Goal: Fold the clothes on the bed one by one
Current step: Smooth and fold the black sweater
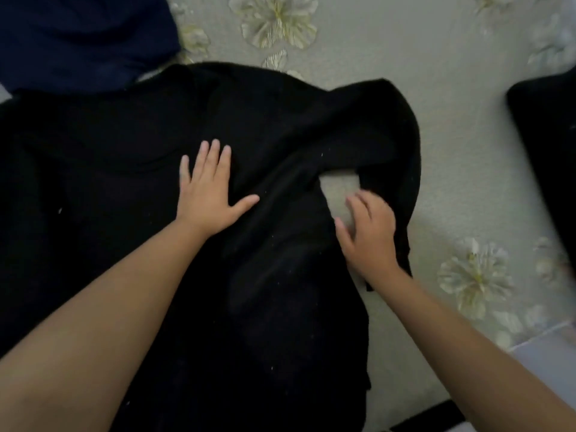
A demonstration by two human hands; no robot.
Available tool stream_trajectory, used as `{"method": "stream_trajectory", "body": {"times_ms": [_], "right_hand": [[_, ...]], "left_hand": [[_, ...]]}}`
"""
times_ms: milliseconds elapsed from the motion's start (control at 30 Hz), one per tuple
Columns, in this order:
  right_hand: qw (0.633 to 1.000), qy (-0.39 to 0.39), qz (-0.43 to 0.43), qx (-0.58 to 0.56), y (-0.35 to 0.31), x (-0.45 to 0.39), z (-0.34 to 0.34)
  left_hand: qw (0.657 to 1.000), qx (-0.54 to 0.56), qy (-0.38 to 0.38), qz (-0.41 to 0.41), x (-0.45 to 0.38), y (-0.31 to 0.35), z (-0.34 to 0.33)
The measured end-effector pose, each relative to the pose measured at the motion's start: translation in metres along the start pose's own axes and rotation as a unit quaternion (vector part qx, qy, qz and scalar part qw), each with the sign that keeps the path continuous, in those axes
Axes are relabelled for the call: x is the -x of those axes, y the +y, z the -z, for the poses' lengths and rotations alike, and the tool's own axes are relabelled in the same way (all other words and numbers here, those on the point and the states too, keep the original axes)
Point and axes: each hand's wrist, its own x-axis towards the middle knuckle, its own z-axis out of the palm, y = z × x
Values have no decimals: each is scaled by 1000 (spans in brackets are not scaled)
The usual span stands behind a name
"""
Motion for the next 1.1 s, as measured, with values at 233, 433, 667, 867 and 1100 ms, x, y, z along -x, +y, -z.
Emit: {"method": "stream_trajectory", "body": {"times_ms": [233,433,667,867,1100], "right_hand": [[984,-155,-53,-72,4,139,-1],[906,-275,-259,-188,4,185,10],[906,-242,-330,-105,35,225,40],[897,-234,-372,52,21,253,31],[955,-224,-140,134,-55,246,13]], "left_hand": [[986,12,-14,-167,132,22,-17],[974,-100,-136,-150,259,23,-45],[980,-81,-180,-39,330,-9,-46],[968,-134,-213,-7,357,-27,-48],[988,-57,14,142,383,-46,-21]]}}
